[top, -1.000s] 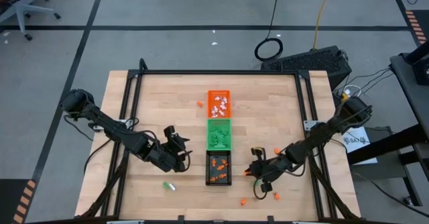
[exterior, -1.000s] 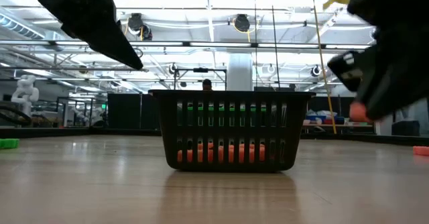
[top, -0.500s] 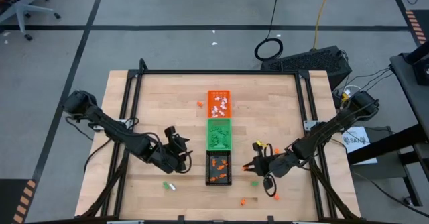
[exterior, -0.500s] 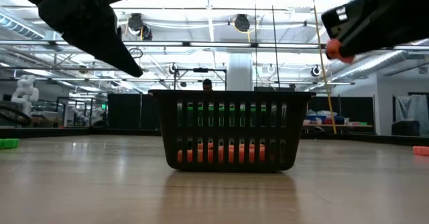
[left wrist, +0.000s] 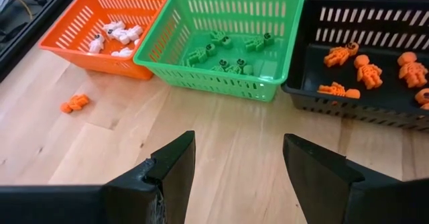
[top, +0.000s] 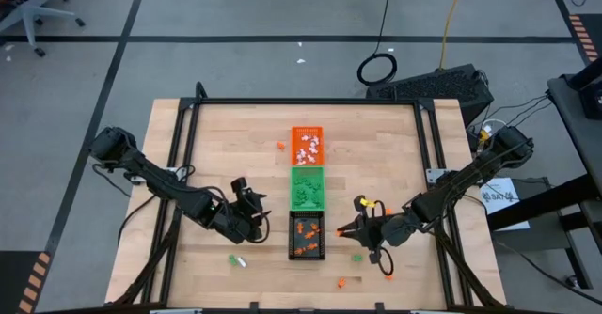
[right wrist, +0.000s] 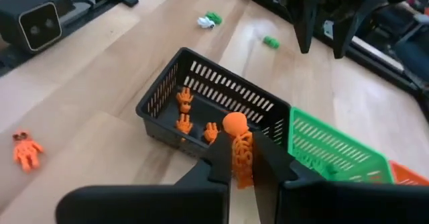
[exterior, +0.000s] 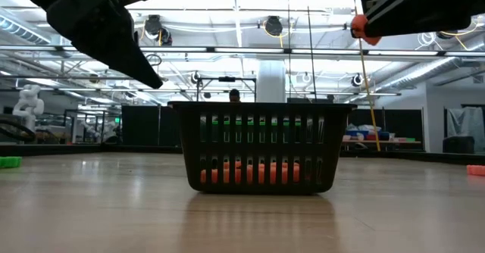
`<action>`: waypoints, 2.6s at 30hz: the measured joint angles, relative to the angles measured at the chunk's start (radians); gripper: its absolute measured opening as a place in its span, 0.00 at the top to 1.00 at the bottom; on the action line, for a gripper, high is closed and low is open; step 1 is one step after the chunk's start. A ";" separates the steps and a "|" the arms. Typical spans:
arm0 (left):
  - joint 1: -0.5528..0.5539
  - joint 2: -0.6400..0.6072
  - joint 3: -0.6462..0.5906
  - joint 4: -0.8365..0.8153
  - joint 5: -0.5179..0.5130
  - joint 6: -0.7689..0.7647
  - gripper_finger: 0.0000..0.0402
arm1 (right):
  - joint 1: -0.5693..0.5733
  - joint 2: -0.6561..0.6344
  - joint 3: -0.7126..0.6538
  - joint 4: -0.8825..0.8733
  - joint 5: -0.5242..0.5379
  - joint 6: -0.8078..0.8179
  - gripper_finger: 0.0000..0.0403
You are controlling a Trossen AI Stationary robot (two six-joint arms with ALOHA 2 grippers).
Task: Sort Halloween decoration
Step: Put the orange skeleton toy into the black bin
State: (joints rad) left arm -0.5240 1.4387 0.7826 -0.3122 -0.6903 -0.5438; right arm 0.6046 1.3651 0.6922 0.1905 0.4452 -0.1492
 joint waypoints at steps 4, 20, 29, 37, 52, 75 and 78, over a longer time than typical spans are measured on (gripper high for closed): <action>0.000 0.000 0.000 0.009 0.000 0.000 0.44 | 0.002 0.000 0.000 0.000 0.003 -0.031 0.97; 0.000 0.000 0.000 0.016 0.000 0.000 0.44 | 0.006 0.000 0.000 0.027 0.003 0.085 0.97; 0.000 0.000 0.000 0.028 0.000 0.000 0.44 | 0.004 0.001 0.000 0.063 0.001 0.245 0.97; 0.000 0.000 0.000 0.046 0.000 0.002 0.44 | 0.005 0.050 0.000 0.247 -0.004 0.268 0.96; 0.000 0.000 0.000 0.097 0.001 0.002 0.44 | -0.025 0.166 0.000 0.481 -0.001 0.274 0.92; 0.000 0.000 0.000 0.113 -0.010 0.007 0.44 | -0.117 0.427 0.087 0.496 -0.003 0.462 0.90; 0.000 -0.001 0.000 0.113 -0.010 0.007 0.44 | -0.117 0.440 0.121 0.454 0.001 0.436 0.86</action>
State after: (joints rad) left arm -0.5240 1.4380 0.7826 -0.1993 -0.7006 -0.5369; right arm 0.4874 1.8046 0.8137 0.6449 0.4466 0.2865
